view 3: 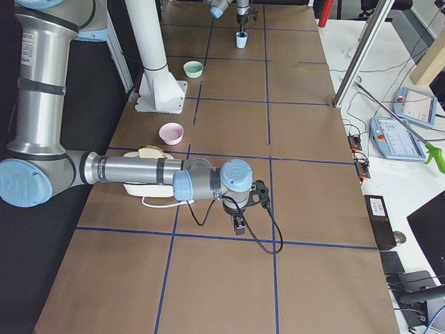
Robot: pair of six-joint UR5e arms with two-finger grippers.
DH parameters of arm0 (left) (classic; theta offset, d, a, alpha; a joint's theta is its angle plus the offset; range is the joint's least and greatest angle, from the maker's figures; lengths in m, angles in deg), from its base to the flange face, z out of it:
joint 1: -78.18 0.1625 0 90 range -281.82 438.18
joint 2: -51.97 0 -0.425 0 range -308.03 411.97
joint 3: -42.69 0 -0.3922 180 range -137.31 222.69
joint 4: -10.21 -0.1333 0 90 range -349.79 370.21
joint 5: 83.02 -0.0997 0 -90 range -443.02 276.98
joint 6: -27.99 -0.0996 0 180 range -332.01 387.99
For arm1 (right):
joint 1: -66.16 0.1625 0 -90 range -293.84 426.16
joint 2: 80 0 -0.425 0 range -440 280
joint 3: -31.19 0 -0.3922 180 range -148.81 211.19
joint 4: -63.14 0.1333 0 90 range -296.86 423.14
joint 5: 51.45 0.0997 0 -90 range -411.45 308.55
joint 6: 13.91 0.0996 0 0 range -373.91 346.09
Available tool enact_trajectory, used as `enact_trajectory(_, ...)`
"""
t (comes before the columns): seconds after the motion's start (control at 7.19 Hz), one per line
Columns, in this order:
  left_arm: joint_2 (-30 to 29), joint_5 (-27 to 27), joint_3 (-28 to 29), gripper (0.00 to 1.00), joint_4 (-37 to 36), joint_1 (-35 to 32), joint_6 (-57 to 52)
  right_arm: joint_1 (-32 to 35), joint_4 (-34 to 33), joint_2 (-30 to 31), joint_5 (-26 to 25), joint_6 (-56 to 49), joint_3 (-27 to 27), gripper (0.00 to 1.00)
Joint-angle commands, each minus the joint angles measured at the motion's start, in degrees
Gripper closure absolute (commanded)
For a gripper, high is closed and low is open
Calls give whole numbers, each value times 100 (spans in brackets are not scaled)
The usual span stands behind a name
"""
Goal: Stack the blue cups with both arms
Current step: 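Lower the left gripper onto the light blue cup and close it, then carry the held blue cup with the left gripper to the table center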
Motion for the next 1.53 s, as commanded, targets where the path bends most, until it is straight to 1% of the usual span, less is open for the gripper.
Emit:
enact_trajectory(0.0, 46, 46, -331, 100, -48, 2, 15, -7, 0, 0, -9, 0, 1, 0)
enact_trajectory(0.14, 11, 273, -533, 100, -75, 2, 24, 2, 0, 0, -9, 0, 1, 0)
enact_trajectory(0.28, -241, 336, -683, 100, -93, 2, 42, 2, 0, 0, 0, 0, -8, 0)
enact_trajectory(0.42, -818, 336, -659, 100, -519, 20, 155, -7, 0, 0, 0, 0, -8, 0)
enact_trajectory(0.56, -1790, 319, -615, 100, -1498, 116, 652, 2, 0, 0, 0, 0, -8, 0)
enact_trajectory(0.7, -2591, 267, -519, 100, -2073, 552, 1014, 2, 0, 0, 0, 0, -8, 0)
enact_trajectory(0.83, -3295, -21, -204, 100, -2131, 1000, 1870, -7, 0, -9, -9, 0, -8, 0)
enact_trajectory(0.97, -3990, -685, 242, 100, -2141, 1422, 2322, -7, 0, -9, -9, 0, -8, 0)
enact_trajectory(1.11, -4475, -1092, 725, 100, -2115, 1713, 2571, -7, 0, -9, -9, 0, -8, 0)
enact_trajectory(1.25, -4880, -1305, 1165, 100, -2097, 1873, 2721, -7, 0, -9, -9, 0, -8, 0)
enact_trajectory(1.39, -4989, -1646, 1300, 100, -2079, 2153, 2775, 2, 0, -9, -9, 0, -8, 0)
